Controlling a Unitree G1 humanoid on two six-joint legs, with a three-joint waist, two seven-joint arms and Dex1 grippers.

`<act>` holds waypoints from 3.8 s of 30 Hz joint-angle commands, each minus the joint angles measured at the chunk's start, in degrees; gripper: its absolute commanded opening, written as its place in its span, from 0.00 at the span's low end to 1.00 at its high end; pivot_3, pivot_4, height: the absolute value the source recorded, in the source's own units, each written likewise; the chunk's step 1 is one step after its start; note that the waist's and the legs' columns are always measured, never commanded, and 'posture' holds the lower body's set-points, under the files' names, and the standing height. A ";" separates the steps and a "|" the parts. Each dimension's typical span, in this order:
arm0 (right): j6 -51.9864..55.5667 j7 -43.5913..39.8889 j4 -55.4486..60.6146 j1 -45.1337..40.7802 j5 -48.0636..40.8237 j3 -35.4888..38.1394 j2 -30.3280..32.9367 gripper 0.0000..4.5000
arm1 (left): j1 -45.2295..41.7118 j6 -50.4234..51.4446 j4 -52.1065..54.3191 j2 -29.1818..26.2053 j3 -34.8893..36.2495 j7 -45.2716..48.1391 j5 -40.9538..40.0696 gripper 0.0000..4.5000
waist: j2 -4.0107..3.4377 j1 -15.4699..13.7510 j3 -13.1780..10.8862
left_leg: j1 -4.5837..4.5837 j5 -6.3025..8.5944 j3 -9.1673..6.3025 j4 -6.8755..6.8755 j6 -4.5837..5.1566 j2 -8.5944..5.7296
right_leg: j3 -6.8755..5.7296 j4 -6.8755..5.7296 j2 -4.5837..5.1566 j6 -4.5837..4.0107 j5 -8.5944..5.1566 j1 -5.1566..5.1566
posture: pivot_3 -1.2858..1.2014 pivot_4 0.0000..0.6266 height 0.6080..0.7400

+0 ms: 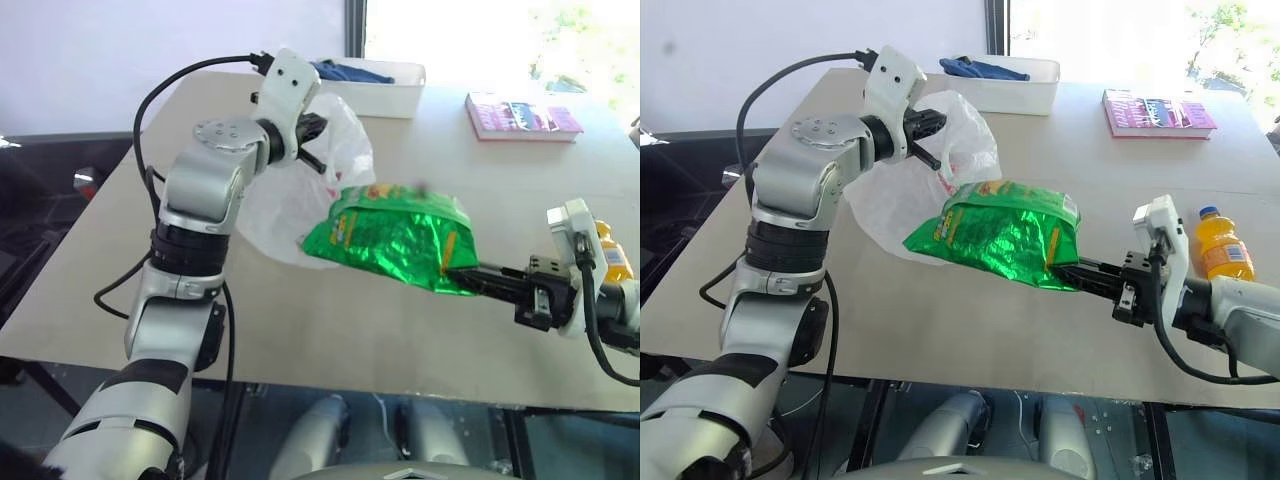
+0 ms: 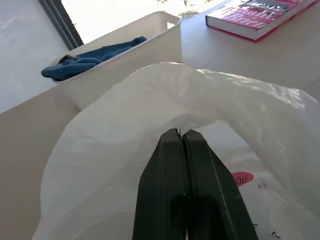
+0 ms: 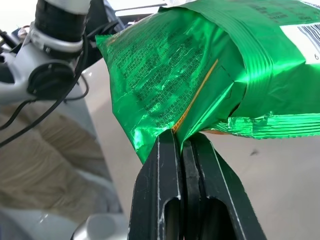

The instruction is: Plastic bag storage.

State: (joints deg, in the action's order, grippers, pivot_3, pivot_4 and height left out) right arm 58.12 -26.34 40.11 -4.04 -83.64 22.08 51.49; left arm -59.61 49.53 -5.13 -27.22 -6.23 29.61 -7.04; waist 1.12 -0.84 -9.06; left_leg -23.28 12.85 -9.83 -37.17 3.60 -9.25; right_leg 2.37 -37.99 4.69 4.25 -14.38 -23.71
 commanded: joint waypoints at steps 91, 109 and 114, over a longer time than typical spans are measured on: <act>5.05 1.21 -52.97 -22.41 69.68 -8.44 -0.48 0.71 | 10.17 5.16 14.42 3.47 4.00 -3.58 -11.63 0.00 | -0.08 1.44 0.04 | -0.45 -0.17 0.66 -0.29 -0.22 0.07 | 0.30 -0.91 -0.04 -0.11 0.15 -0.96 | 0.52 0.24 1.00; 19.48 -4.81 -1.42 -21.98 38.03 -11.19 -12.73 0.68 | 5.58 6.81 11.86 2.89 11.48 -0.34 -18.27 0.00 | -0.08 1.62 0.02 | -0.45 -0.15 0.62 -0.31 -0.23 0.22 | 0.26 -0.88 -0.16 -0.12 0.27 -0.96 | 0.52 0.24 1.00; 9.20 4.91 -22.38 -37.03 55.50 -33.46 -24.47 0.68 | 5.76 11.14 17.98 0.65 14.02 1.44 -23.76 0.00 | -0.05 1.65 0.02 | -0.45 -0.23 0.71 -0.41 -0.33 0.24 | 0.32 -0.91 -0.21 -0.18 0.43 -1.00 | 0.52 0.24 1.00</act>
State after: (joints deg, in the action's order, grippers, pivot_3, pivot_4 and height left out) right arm 72.56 -23.51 22.03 -38.58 -33.27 -8.57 28.10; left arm -53.04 59.85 8.81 -25.67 6.08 30.24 -28.67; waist 1.07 0.81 -9.04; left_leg -23.76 12.62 -9.12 -37.57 3.28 -9.01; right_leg 2.69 -38.90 4.48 4.08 -13.95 -24.75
